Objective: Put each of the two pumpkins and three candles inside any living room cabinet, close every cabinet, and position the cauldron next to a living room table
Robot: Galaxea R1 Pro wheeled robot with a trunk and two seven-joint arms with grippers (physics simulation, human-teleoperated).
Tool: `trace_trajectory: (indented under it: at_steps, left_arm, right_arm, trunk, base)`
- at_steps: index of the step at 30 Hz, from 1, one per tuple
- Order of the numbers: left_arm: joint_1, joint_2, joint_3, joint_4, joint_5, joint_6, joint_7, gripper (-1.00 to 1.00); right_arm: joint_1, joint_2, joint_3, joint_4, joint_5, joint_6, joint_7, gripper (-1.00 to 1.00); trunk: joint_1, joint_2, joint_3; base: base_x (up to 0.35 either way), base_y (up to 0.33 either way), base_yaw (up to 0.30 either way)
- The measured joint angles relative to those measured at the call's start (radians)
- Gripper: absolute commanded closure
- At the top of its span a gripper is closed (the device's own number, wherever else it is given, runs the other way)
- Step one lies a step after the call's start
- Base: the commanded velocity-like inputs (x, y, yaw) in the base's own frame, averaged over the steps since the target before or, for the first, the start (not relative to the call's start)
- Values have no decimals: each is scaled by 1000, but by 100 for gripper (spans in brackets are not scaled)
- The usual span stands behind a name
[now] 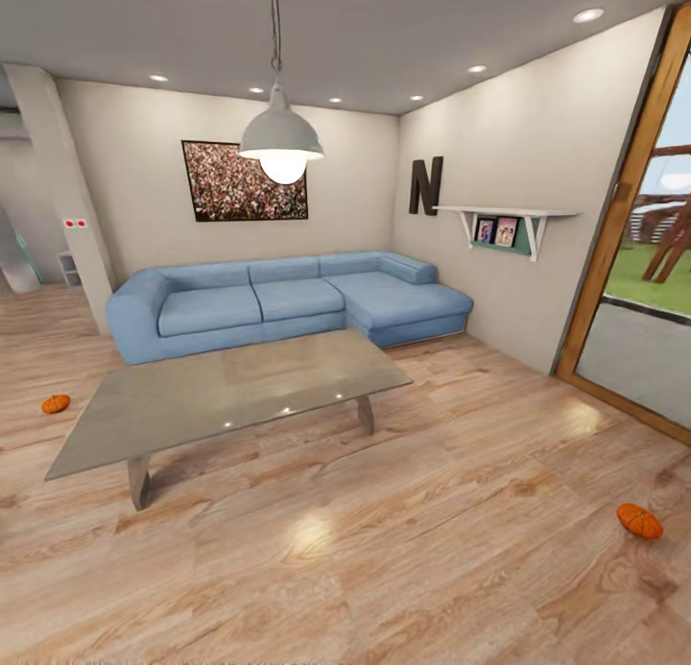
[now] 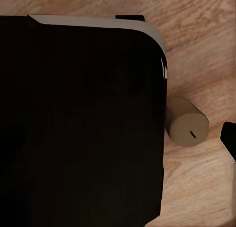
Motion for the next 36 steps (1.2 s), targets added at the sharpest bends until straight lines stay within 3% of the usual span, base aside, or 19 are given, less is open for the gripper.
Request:
trace_trajectory:
  at_steps: [23, 28, 36]
  left_arm:
    - [0, 1, -1, -1, -1, -128, 0, -100]
    - [0, 1, 1, 0, 0, -179, 0, -100]
    - [0, 1, 1, 0, 1, -190, 0, -100]
  right_arm:
    - [0, 0, 0, 0, 1, -66, 1, -100]
    - [0, 1, 4, 0, 6, -84, 1, -100]
    - [0, 1, 5, 0, 11, -90, 2, -100]
  trunk:
    - [0, 0, -3]
    - [0, 0, -3]
    - [0, 0, -3]
  base:
    - [-3, 0, 12]
    - [-179, 34, 1]
    - [-284, 156, 174]
